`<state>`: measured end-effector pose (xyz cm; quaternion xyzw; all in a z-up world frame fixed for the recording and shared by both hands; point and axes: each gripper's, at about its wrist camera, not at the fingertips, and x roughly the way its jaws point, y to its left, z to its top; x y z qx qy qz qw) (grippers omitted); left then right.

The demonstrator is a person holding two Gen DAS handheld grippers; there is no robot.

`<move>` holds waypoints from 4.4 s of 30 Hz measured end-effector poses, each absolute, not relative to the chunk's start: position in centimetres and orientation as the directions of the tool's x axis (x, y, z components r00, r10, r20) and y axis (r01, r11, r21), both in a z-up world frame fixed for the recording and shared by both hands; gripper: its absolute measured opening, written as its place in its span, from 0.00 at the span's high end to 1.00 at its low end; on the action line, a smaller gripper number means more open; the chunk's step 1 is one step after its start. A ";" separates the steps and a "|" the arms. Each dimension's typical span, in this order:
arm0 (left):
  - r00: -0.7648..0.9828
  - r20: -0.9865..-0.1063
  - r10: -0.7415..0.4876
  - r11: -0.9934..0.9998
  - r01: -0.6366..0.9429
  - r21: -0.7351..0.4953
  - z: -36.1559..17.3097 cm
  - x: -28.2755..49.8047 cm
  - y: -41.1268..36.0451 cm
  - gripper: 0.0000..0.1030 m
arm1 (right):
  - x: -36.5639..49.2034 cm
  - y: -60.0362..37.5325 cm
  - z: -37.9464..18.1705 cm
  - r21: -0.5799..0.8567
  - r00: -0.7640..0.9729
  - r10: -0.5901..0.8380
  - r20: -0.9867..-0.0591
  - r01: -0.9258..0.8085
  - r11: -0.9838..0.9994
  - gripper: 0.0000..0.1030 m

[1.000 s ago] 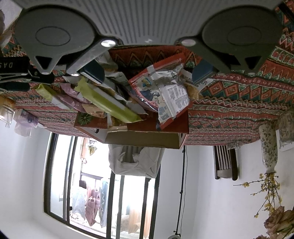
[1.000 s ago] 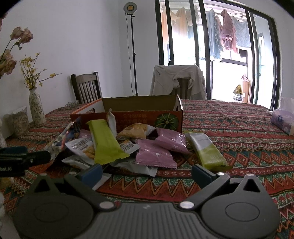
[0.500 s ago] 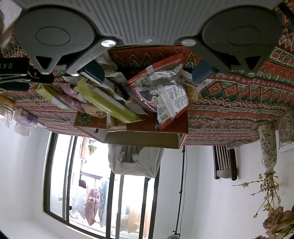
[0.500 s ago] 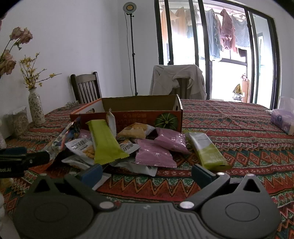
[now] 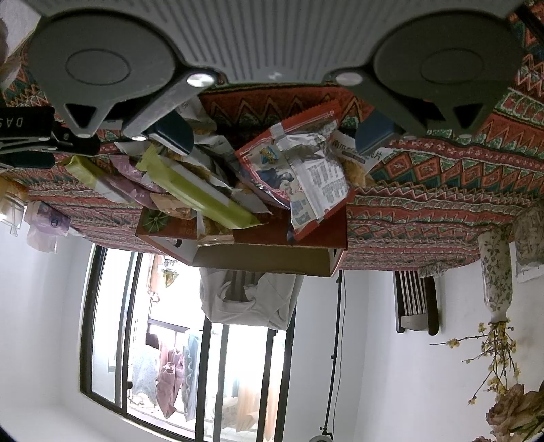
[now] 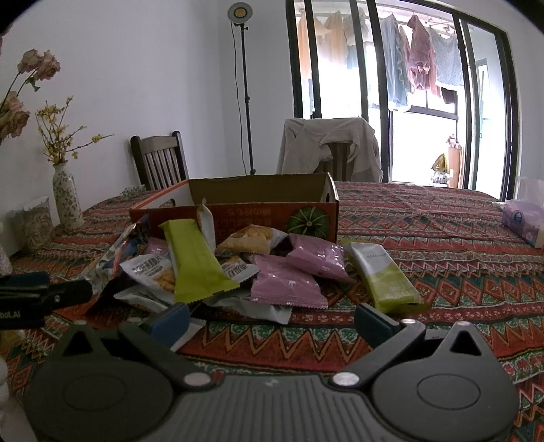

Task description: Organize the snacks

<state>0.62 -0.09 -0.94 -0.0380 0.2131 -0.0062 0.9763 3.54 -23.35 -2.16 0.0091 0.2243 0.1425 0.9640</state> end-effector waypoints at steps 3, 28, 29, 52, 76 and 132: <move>0.909 -0.415 -0.026 0.997 -0.007 -0.079 -1.0 0.6 0.0 0.00 | 3.5 -23.3 -2.3 0.083 0.858 0.280 -0.431 -0.272 0.959 0.00; 0.901 -0.423 0.096 0.981 -0.158 -0.115 -0.6 2.0 4.0 0.00 | 17.7 -28.6 -3.1 -0.074 0.795 0.024 -0.606 -0.086 0.994 0.35; 0.900 -0.424 0.100 0.980 -0.164 -0.117 -0.6 2.0 4.1 0.00 | 18.4 -28.5 -3.4 -0.069 0.782 0.024 -0.623 -0.086 0.994 0.36; 0.868 -0.480 0.126 0.975 -0.198 -0.102 -0.3 4.7 5.5 0.00 | 10.3 -28.0 -1.2 0.048 0.903 0.125 -0.410 -0.116 0.992 0.66; 0.834 -0.548 -0.063 0.927 -0.155 -0.342 -2.0 8.0 4.2 0.39 | 6.1 -25.8 -0.4 0.081 0.911 0.221 -0.348 -0.205 0.975 0.66; 0.856 -0.498 0.140 0.979 -0.194 -0.058 1.4 26.8 2.8 0.39 | 30.1 -17.9 -0.5 0.144 0.850 0.248 -0.466 -0.203 0.968 0.65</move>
